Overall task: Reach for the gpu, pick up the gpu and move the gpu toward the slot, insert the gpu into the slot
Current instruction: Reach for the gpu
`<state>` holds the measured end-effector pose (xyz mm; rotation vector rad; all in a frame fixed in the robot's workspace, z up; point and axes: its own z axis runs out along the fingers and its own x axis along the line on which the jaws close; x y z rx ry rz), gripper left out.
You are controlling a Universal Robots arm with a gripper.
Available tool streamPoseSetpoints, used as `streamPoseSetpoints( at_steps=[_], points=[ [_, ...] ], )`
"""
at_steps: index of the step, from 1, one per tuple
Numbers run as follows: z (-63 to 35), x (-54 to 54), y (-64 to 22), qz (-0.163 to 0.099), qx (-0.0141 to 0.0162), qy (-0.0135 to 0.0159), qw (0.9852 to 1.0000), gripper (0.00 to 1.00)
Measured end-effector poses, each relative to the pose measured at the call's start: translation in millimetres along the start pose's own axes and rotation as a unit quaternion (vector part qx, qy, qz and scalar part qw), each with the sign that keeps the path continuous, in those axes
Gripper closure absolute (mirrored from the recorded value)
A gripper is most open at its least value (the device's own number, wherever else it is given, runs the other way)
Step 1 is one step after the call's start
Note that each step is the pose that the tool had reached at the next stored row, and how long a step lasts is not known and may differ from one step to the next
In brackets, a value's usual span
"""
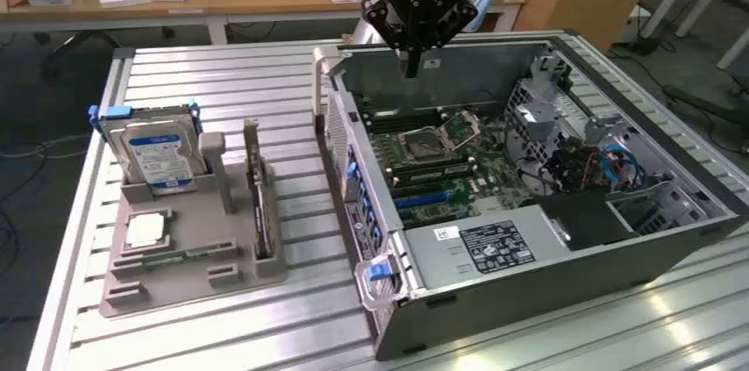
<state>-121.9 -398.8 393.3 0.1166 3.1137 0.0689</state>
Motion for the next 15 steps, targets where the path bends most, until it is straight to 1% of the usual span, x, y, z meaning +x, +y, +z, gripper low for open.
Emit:
streamPoseSetpoints(
  at_steps=[5, 15],
  points=[
    [0.0, 0.1, 0.0, 0.0, 0.0, 0.0, 1.0, 0.9],
    [-0.2, 6.0, -0.4, 0.0, 0.0, 0.0, 1.0, 0.9]
  ],
)
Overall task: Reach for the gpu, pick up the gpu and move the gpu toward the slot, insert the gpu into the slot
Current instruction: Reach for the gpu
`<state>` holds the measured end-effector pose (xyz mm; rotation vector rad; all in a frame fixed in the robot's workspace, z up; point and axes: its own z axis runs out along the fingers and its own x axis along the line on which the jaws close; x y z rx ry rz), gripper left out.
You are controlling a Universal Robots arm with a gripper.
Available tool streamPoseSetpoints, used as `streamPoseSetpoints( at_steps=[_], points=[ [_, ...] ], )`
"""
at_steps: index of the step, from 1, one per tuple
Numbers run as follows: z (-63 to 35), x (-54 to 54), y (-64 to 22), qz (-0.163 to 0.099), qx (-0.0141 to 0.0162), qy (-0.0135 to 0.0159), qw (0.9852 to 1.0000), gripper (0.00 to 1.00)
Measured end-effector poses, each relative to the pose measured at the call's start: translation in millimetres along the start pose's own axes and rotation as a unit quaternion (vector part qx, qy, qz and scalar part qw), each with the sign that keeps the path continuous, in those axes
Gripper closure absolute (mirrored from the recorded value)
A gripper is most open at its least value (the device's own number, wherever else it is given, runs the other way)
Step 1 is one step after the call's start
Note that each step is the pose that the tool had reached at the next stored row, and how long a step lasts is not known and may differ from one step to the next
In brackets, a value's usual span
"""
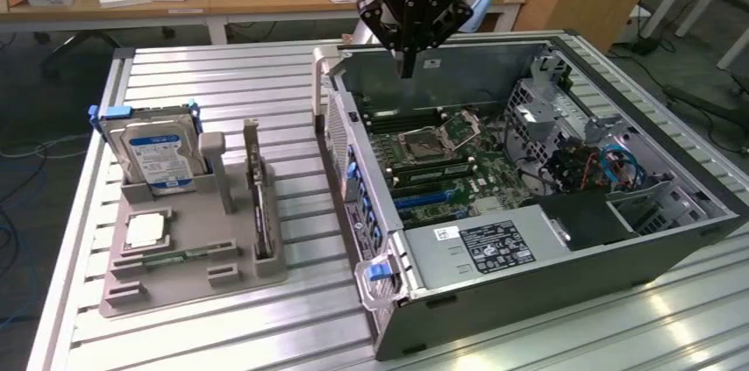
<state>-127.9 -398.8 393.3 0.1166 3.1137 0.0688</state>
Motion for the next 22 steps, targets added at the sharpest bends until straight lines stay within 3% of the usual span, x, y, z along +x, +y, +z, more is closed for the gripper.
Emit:
streamPoseSetpoints(
  at_steps=[22],
  points=[
    [-0.4, 15.4, -1.1, 0.0, 0.0, 0.0, 1.0, 0.9]
  ],
)
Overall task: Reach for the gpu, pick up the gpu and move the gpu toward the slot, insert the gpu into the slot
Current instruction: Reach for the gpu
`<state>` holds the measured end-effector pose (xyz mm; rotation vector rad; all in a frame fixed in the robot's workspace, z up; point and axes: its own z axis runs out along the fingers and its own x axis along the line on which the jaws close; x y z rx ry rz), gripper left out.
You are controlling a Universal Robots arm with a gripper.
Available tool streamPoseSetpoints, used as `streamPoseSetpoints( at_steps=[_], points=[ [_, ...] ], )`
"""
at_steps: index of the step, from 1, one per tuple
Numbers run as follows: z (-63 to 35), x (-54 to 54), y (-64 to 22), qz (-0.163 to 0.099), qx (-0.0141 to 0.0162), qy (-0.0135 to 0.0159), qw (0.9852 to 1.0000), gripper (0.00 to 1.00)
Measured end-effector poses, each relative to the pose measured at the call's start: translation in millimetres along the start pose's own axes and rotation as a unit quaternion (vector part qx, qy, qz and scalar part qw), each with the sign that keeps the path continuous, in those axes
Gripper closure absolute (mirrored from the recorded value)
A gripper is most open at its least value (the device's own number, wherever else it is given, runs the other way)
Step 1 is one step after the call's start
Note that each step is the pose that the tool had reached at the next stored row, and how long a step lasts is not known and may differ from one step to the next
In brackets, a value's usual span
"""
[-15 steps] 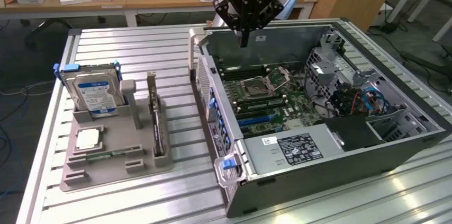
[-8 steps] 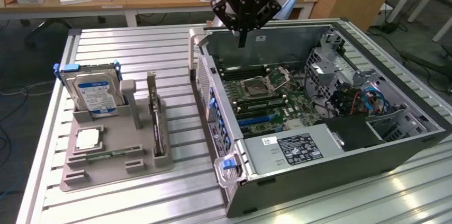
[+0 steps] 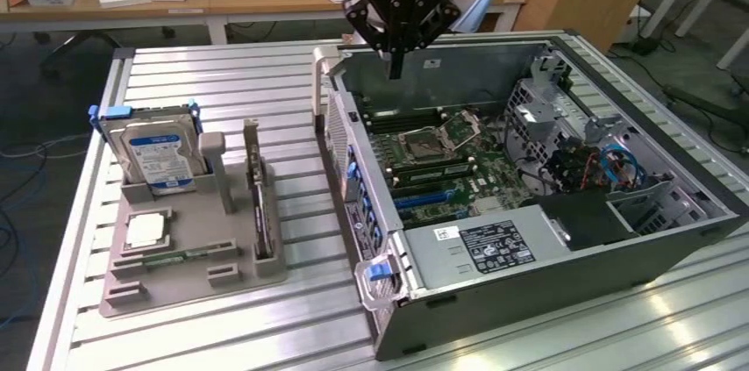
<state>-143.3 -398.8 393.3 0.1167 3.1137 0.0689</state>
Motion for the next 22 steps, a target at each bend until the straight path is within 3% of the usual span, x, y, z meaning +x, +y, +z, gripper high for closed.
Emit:
streamPoseSetpoints(
  at_steps=[22],
  points=[
    [-0.5, 17.7, -1.3, 0.0, 0.0, 0.0, 1.0, 0.9]
  ],
)
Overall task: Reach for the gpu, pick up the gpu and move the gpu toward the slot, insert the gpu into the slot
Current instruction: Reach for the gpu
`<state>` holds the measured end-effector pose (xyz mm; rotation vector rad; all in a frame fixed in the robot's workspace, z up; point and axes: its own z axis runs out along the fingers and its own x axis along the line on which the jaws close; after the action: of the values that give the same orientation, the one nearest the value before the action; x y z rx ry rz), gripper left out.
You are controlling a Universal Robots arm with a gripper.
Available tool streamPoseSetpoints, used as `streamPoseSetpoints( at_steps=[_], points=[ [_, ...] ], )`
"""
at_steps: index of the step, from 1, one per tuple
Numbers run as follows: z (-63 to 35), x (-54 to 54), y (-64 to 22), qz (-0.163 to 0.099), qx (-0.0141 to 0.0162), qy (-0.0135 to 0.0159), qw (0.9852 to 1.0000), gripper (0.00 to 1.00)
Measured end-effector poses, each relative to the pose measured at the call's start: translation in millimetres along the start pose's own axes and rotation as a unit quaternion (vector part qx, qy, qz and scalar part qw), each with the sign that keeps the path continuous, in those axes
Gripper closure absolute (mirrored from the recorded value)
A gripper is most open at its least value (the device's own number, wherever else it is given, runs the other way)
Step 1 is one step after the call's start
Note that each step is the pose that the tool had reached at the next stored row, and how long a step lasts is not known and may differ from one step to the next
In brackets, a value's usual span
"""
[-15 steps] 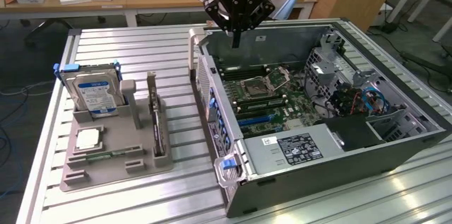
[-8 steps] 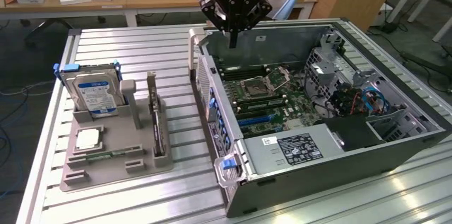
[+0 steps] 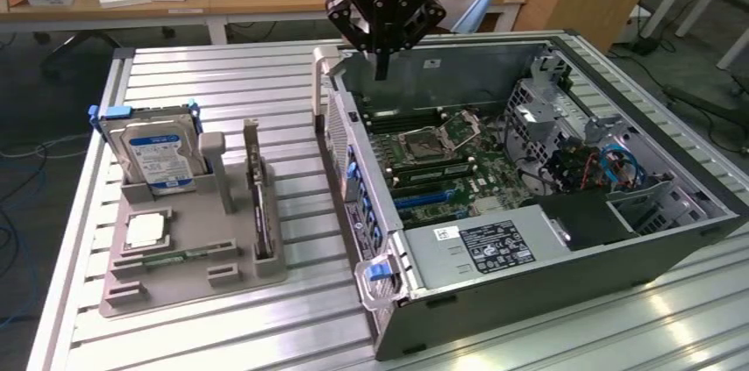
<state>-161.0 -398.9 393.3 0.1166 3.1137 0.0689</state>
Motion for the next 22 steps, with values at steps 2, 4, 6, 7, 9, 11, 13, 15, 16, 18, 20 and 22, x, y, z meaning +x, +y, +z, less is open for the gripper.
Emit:
streamPoseSetpoints(
  at_steps=[2, 4, 6, 7, 9, 11, 13, 15, 16, 18, 20, 22],
  points=[
    [0.0, 1.4, -0.1, 0.0, 0.0, 0.0, 1.0, 0.9],
    [-0.1, 2.9, -0.2, 0.0, 0.0, 0.0, 1.0, 0.9],
    [-0.1, 4.4, -0.3, 0.0, 0.0, 0.0, 1.0, 0.9],
    [-0.1, 5.1, -0.4, 0.0, 0.0, 0.0, 1.0, 0.9],
    [-0.2, 6.6, -0.5, 0.0, 0.0, 0.0, 1.0, 0.9],
    [-0.2, 8.1, -0.6, 0.0, 0.0, 0.0, 1.0, 0.9],
    [-0.3, 9.7, -0.7, 0.0, 0.0, 0.0, 1.0, 0.9],
    [-0.3, 11.3, -0.8, 0.0, 0.0, 0.0, 1.0, 0.9],
    [-0.3, 12.1, -0.9, 0.0, 0.0, 0.0, 1.0, 0.9],
    [-0.4, 13.7, -1.0, 0.0, 0.0, 0.0, 1.0, 0.9],
    [-0.4, 15.5, -1.2, 0.0, 0.0, 0.0, 1.0, 0.9],
    [-0.5, 17.2, -1.3, 0.0, 0.0, 0.0, 1.0, 0.9]
  ],
)
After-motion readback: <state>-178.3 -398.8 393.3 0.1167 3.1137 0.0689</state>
